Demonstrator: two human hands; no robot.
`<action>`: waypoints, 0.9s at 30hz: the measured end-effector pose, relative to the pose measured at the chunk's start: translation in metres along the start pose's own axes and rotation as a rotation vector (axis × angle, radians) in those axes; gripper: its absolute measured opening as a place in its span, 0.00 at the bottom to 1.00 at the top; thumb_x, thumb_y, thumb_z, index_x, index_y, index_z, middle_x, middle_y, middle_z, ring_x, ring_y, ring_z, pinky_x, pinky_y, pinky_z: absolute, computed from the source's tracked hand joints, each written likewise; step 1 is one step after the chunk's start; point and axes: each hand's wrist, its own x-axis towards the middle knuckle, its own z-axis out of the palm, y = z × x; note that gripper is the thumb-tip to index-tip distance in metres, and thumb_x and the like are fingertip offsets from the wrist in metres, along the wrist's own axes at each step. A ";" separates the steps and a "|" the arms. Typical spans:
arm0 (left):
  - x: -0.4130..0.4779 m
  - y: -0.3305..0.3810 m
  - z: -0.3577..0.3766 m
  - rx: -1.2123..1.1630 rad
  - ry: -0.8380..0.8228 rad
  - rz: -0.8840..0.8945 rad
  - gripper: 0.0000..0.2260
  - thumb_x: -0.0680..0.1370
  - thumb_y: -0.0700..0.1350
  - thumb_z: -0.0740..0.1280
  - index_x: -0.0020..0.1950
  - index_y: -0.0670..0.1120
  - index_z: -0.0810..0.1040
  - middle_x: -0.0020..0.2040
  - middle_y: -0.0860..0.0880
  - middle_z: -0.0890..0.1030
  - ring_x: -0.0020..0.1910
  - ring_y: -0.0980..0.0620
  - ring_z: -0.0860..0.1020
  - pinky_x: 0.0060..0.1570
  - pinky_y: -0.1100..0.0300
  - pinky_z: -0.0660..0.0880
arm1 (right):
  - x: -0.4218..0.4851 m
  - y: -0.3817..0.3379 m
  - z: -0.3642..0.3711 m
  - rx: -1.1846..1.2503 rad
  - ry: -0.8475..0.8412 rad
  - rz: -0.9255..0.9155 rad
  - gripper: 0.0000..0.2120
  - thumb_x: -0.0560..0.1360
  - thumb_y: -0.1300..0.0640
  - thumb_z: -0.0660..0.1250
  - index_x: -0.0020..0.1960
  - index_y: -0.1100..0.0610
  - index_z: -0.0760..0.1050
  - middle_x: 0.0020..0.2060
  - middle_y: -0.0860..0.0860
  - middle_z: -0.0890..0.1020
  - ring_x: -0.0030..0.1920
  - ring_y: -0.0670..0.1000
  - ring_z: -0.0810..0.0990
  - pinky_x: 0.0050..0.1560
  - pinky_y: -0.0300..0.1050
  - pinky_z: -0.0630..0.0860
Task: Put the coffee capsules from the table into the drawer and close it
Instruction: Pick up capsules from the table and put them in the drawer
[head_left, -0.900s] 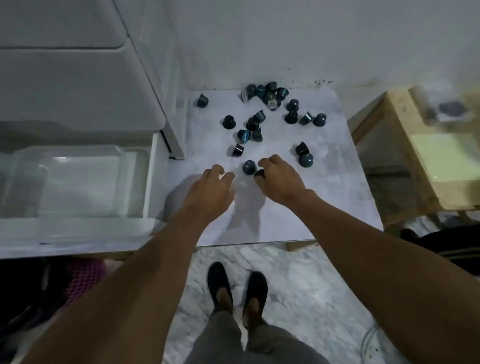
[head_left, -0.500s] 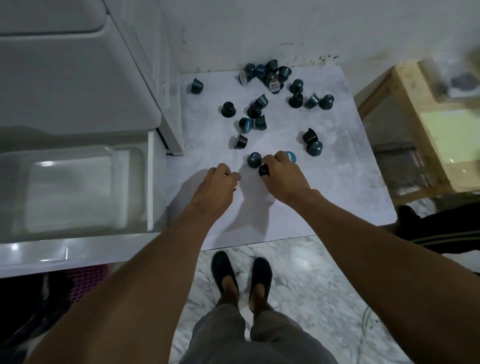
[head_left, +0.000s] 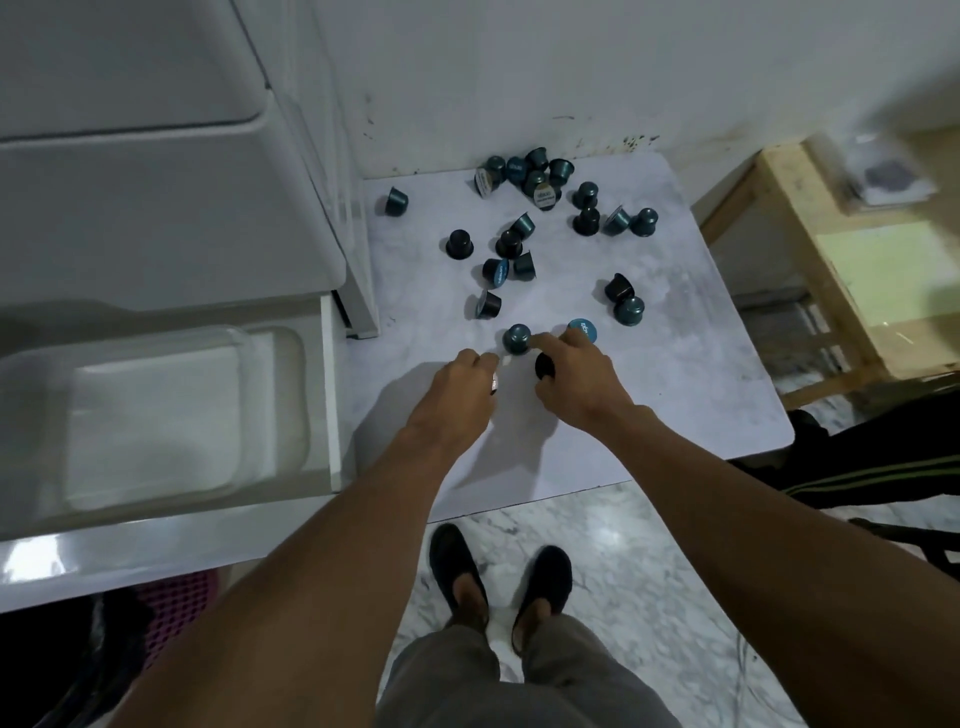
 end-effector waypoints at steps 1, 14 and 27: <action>0.001 0.003 -0.003 0.000 -0.002 0.002 0.17 0.77 0.38 0.63 0.66 0.41 0.71 0.61 0.41 0.73 0.56 0.42 0.75 0.56 0.56 0.71 | -0.002 0.001 -0.003 0.006 0.002 0.001 0.22 0.71 0.63 0.63 0.65 0.55 0.71 0.58 0.58 0.70 0.50 0.63 0.75 0.50 0.48 0.72; -0.033 0.062 -0.057 -0.067 0.265 0.027 0.19 0.75 0.44 0.69 0.65 0.46 0.74 0.59 0.45 0.73 0.56 0.46 0.75 0.56 0.58 0.69 | -0.042 0.002 -0.074 0.055 0.272 -0.184 0.07 0.71 0.59 0.68 0.45 0.59 0.71 0.40 0.54 0.77 0.43 0.57 0.74 0.38 0.48 0.70; -0.136 0.113 -0.093 -0.064 0.544 -0.094 0.23 0.73 0.45 0.72 0.66 0.45 0.73 0.59 0.45 0.77 0.57 0.47 0.75 0.56 0.58 0.68 | -0.106 -0.034 -0.119 0.102 0.323 -0.451 0.17 0.68 0.57 0.70 0.56 0.58 0.76 0.49 0.55 0.79 0.49 0.55 0.77 0.46 0.44 0.71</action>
